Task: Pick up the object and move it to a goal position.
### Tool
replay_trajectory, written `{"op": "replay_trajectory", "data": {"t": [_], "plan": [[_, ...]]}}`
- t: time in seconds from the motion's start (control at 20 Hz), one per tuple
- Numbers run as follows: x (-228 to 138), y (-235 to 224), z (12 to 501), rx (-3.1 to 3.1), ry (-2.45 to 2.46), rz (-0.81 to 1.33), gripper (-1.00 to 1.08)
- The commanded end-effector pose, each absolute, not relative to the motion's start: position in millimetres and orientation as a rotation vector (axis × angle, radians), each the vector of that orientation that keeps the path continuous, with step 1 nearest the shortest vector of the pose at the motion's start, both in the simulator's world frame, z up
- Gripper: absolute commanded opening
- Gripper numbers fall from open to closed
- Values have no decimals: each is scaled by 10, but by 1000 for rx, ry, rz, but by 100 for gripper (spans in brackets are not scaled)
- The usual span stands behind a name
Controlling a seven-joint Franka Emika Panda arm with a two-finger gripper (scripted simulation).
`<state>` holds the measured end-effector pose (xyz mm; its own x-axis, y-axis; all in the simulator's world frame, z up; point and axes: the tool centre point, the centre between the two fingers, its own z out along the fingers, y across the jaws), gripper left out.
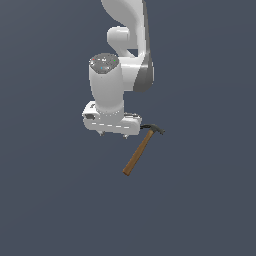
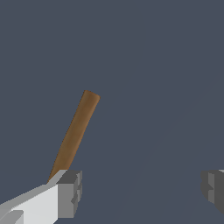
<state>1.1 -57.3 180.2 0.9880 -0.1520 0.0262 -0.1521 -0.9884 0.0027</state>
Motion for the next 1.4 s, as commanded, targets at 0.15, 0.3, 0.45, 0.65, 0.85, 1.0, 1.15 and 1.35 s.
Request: {"op": "replay_trajectory", "data": {"t": [0.15, 0.3, 0.45, 0.65, 0.85, 1.0, 1.15, 1.35], "plan": [[10, -606, 1796, 3124, -253, 42, 100], [4, -585, 1773, 3123, -269, 42, 100], [-7, -539, 1729, 3122, -299, 40, 100], [-33, -440, 1641, 3118, -358, 37, 100], [-73, -307, 1520, 3110, -442, 33, 100], [-118, -184, 1407, 3100, -520, 28, 100], [-175, -46, 1280, 3085, -611, 23, 100], [-263, 133, 1112, 3059, -733, 16, 100]]}}
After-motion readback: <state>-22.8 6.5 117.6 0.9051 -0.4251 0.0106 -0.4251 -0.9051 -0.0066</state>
